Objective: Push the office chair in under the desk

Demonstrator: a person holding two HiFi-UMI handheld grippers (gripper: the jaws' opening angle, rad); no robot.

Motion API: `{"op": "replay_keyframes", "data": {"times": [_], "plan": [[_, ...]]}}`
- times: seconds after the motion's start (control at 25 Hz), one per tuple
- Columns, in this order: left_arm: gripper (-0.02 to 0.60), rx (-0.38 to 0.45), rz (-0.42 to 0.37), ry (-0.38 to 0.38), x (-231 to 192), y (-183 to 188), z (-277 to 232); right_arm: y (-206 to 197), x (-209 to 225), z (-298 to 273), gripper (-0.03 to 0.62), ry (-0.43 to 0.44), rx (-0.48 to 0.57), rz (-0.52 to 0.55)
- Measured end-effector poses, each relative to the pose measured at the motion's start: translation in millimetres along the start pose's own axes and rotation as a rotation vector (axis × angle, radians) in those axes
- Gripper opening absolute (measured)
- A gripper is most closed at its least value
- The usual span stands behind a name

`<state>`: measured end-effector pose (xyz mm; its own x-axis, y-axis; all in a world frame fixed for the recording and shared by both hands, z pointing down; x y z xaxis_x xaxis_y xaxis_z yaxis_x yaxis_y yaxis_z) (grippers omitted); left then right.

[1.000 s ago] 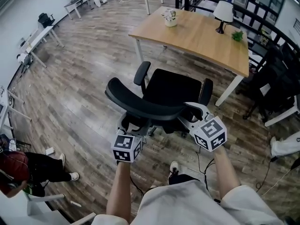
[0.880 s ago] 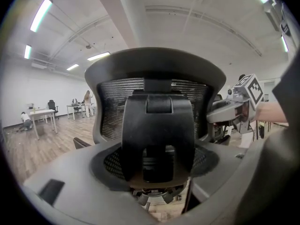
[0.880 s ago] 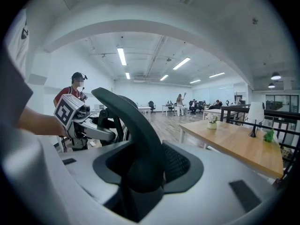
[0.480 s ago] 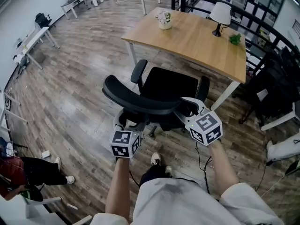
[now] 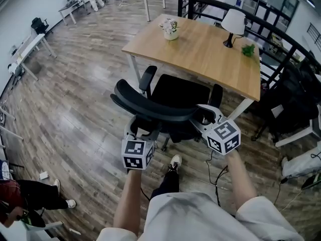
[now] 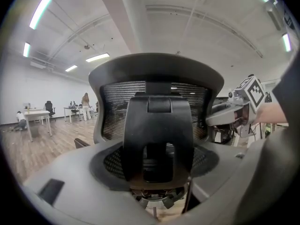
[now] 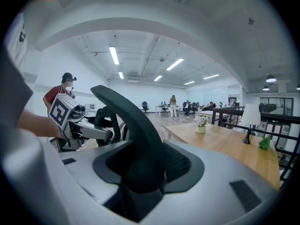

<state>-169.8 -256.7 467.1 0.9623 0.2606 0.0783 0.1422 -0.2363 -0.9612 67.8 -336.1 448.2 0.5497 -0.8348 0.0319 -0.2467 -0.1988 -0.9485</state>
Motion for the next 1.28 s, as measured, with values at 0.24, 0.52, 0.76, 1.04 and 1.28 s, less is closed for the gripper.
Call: {"op": "replay_keyframes", "data": {"times": [0.24, 0.52, 0.76, 1.04, 1.28], "plan": [[0.339, -0.009, -0.006, -0.015, -10, 15, -53, 8, 48, -25, 0.215, -0.021, 0.021, -0.005], [0.341, -0.014, -0.018, -0.039, -22, 32, -108, 20, 96, -49, 0.215, -0.042, 0.021, -0.01], [0.341, -0.023, -0.024, -0.057, -38, 45, -147, 30, 127, -69, 0.215, -0.05, 0.03, -0.018], [0.341, -0.018, -0.027, -0.067, -49, 55, -187, 38, 161, -89, 0.216, -0.07, 0.036, -0.028], [0.342, -0.028, -0.039, -0.087, -58, 65, -226, 47, 193, -107, 0.216, -0.09, 0.013, -0.052]]}}
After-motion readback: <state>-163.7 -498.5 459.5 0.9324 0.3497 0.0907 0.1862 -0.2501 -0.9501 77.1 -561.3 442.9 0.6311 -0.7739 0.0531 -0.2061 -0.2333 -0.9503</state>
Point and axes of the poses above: the fingertips, and each gripper's own axes: z backward along the fingers, x to its right, y out of its top, the point moved 9 cm from there along z, backward along the fingers, and after that the axes turned 3 degrees about -z, right-handed, at the moved point
